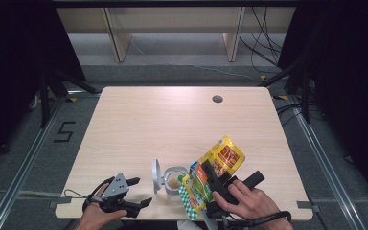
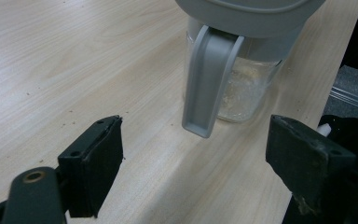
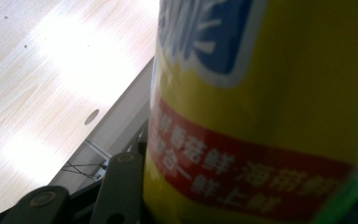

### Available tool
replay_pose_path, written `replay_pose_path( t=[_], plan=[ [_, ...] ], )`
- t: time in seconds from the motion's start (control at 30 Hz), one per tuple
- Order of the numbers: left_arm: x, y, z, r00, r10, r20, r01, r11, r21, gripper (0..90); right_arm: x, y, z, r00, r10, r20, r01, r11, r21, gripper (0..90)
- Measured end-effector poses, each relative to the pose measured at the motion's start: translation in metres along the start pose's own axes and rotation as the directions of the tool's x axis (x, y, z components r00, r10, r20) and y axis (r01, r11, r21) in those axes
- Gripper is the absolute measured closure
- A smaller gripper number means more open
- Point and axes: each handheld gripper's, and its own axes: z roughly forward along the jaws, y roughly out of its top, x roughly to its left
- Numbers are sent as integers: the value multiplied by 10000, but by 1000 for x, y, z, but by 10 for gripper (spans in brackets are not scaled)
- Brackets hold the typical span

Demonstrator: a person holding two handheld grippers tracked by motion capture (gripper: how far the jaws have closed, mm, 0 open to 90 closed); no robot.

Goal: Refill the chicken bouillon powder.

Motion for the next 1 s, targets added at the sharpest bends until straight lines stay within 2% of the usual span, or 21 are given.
replay_pose_path(
  t=[0.07, 0.13, 0.23, 0.3, 0.4, 0.43, 0.57, 0.67, 1.0],
  plan=[
    [1, 0, -1, 10000, 91, -3, -91, 9999, 91, 184, 0, 0, 0, 10000, -20, 12, 20, 10000, -18, 610],
    [1, 0, -1, 9999, 162, -31, -161, 9998, 113, 184, -2, 1, 1, 9996, -249, 117, 251, 9996, -153, 610],
    [0, 0, 0, 10000, 49, 9, -49, 10000, 21, 184, -1, 0, 0, 9999, -128, -39, 128, 9999, -63, 611],
    [0, 0, 0, 10000, 58, -34, -58, 10000, 56, 184, -1, 0, 0, 9999, -112, 28, 112, 9999, -69, 611],
    [2, 0, -1, 9997, 224, -60, -223, 9996, 166, 184, -1, 0, 0, 9999, -139, 11, 139, 9999, -70, 611],
    [1, 0, -1, 9998, 181, -37, -180, 9997, 138, 184, -3, 0, -1, 9993, -356, 62, 356, 9994, 9, 611],
    [0, 0, 0, 10000, 26, 8, -26, 10000, -10, 184, -3, 0, 0, 9989, -441, 126, 441, 9990, 15, 611],
    [1, 0, -1, 9999, 165, -48, -164, 9997, 153, 184, -3, -1, 0, 9988, -467, 133, 467, 9989, 23, 611],
    [1, 0, -1, 9999, 146, -37, -145, 9998, 141, 186, -3, -1, 0, 9986, -505, 140, 505, 9987, 9, 611]
  ],
)
